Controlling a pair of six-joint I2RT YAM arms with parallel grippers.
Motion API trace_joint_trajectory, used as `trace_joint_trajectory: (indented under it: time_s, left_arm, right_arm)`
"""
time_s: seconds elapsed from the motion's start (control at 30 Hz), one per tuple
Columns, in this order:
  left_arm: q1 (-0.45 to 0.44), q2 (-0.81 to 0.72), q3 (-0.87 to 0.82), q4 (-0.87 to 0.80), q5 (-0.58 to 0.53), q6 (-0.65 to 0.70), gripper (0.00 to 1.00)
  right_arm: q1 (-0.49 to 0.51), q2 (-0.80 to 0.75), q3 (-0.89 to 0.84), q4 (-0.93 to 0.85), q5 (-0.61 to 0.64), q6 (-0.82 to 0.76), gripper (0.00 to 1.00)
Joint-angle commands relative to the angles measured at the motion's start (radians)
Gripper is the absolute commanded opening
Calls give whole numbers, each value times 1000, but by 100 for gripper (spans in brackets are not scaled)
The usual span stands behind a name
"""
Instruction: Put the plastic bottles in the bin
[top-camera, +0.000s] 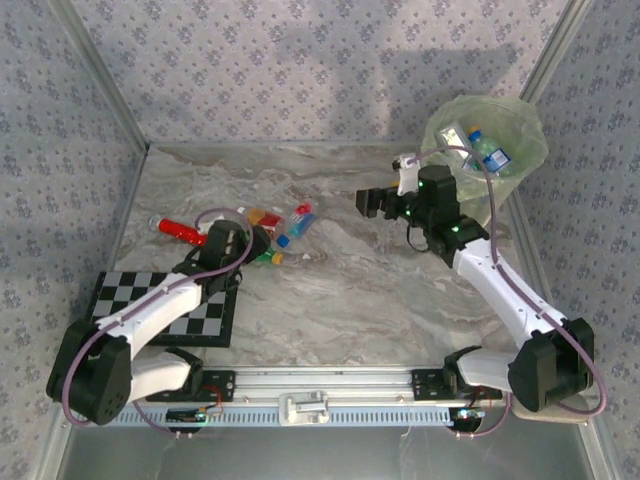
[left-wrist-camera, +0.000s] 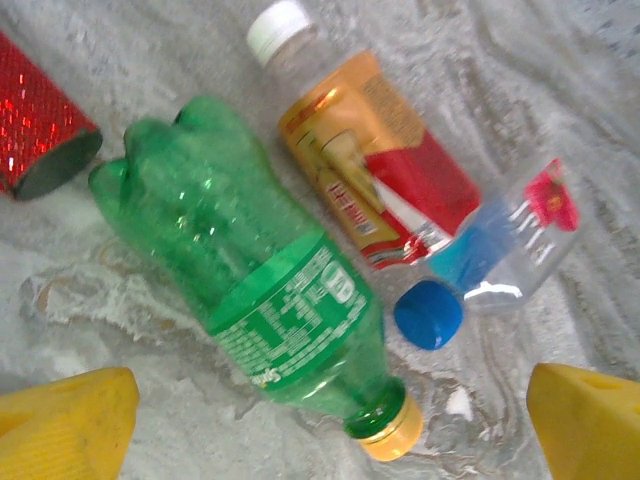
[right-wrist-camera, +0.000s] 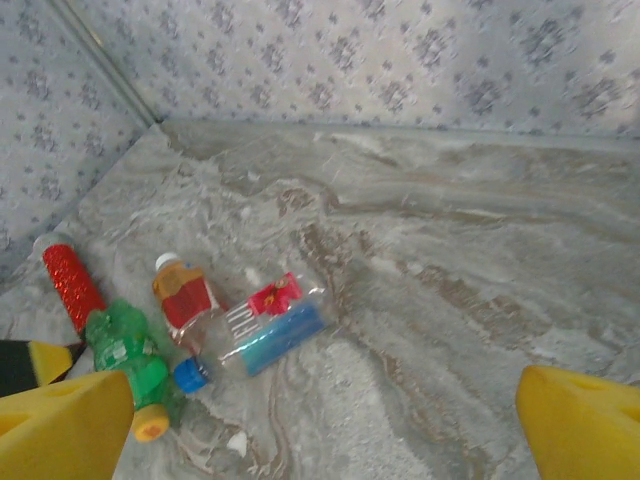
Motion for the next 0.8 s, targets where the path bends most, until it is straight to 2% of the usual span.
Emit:
trace_joint_trajectory:
  time_s: [0.0, 0.13, 0.47, 0.77]
  left_arm:
    - [-23, 47, 42, -48, -69, -87, 99]
    - [-53, 129, 94, -74, -95, -160, 99]
    - [-106, 320, 195, -77, -104, -243, 98]
    - [-110, 401, 208, -54, -131, -295, 86]
  right_arm:
    - [23, 14, -16, 46, 26, 22, 100]
    - [35, 41, -16, 31, 20, 23, 100]
    - [42, 49, -8, 1, 38, -2, 100]
    - [44, 42, -6, -26, 58, -30, 100]
